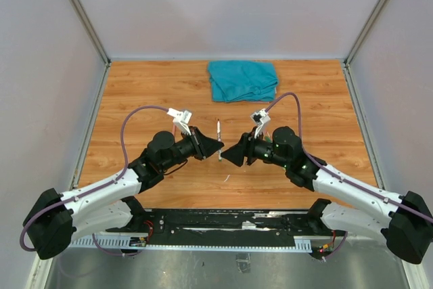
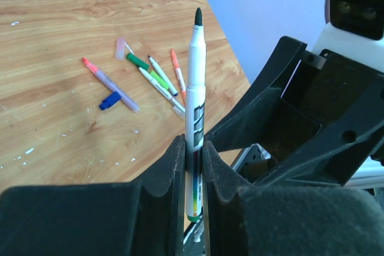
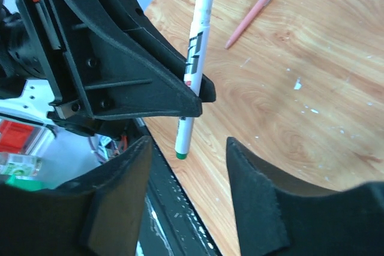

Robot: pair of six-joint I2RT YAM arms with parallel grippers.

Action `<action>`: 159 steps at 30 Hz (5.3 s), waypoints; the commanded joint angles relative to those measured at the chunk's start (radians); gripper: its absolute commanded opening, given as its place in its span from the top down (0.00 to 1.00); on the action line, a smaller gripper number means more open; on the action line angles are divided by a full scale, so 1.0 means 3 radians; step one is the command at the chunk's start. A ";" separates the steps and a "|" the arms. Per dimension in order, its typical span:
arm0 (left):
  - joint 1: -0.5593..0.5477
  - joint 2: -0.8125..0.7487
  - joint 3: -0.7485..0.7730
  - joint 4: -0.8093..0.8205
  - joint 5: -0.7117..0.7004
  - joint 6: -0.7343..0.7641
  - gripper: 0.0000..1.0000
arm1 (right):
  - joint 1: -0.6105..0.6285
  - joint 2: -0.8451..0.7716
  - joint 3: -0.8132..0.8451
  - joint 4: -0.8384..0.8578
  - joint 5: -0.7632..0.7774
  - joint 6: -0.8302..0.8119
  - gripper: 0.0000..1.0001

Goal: Insert the pens into the pen caps
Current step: Pick up the pen from the center of the board, then pick up the pen cap from the center of the board.

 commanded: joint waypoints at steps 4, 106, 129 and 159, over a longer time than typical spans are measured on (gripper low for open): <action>-0.0031 -0.0123 0.0058 -0.0162 -0.0140 0.0144 0.99 | 0.0019 -0.0148 0.0210 -0.0497 0.0247 -0.0462 0.38; 0.0337 -0.0358 0.0022 -0.1442 -0.0212 0.1262 0.99 | -0.1756 0.1989 0.1722 -0.2669 0.0382 -0.1552 0.74; 0.0337 -0.0443 -0.0053 -0.1429 -0.0211 0.1238 0.99 | -0.1700 0.2581 0.2081 -0.2819 0.0602 -0.1659 0.72; 0.0337 -0.0455 -0.0049 -0.1435 -0.0216 0.1231 1.00 | -0.1604 0.2641 0.2065 -0.2849 0.0750 -0.1736 0.85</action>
